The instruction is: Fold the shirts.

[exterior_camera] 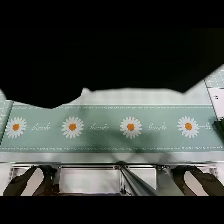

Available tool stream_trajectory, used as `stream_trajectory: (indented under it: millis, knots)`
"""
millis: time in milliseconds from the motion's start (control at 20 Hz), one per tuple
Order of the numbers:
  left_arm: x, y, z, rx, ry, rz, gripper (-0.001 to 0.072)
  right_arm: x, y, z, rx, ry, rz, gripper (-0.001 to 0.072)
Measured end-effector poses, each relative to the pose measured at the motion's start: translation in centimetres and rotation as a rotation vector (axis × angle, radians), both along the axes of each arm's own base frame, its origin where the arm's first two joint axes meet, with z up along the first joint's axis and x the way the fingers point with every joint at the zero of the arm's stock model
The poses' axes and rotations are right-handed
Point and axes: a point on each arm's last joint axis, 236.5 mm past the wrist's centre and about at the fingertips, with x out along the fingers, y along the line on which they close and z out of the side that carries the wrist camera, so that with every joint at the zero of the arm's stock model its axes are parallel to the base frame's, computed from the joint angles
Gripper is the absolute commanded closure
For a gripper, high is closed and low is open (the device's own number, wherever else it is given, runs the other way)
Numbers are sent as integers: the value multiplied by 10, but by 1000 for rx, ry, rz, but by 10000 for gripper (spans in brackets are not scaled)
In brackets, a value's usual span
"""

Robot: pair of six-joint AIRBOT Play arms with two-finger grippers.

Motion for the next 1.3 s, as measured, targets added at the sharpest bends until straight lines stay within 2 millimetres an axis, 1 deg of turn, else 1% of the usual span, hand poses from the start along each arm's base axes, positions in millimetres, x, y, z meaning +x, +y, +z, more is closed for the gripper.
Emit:
stream_trajectory:
  millis: [50,150,250,300,400,500,550,600,650,750,800,850,1000,1050,1100,1200,1300]
  knots:
    - [-15,-8,3,35,-17,-7,684,-16,-3,4,-19,-18,-27,689]
    - [-43,-18,4,102,-43,-21,684,-44,-10,8,-44,-38,-85,689]
    - [-67,-19,-1,150,-41,-37,684,-66,-20,8,-58,-42,-146,689]
    - [-75,-14,-6,168,-29,-38,684,-74,-24,6,-60,-35,-170,689]
    - [-80,0,-16,199,10,-14,684,-84,-27,1,-58,-16,-193,689]
    - [-75,17,-25,219,46,36,684,-83,-31,-15,-53,44,-207,689]
    - [-68,24,-29,222,71,69,684,-79,-32,-28,-48,89,-206,689]
    - [-60,29,-36,223,108,98,684,-74,-33,-43,-44,142,-204,689]
    - [-51,30,-42,220,142,116,684,-68,-34,-57,-40,192,-202,689]
    - [-25,27,-67,231,245,158,684,-50,-34,-94,-23,307,-181,689]
    - [-9,22,-82,246,301,174,683,-39,-33,-115,-8,364,-163,689]
    - [9,16,-105,273,375,186,684,-26,-32,-135,3,413,-145,689]
    - [69,-2,-188,359,586,229,683,15,-30,-204,46,575,-97,689]
    - [88,-4,-213,371,636,246,684,30,-31,-226,59,625,-84,689]
    - [112,-6,-239,369,681,257,683,48,-32,-249,74,670,-72,689]
    - [152,-12,-287,309,758,252,683,85,-37,-292,100,744,-60,689]
    - [195,-11,-327,188,804,248,683,127,-40,-333,145,795,-46,689]
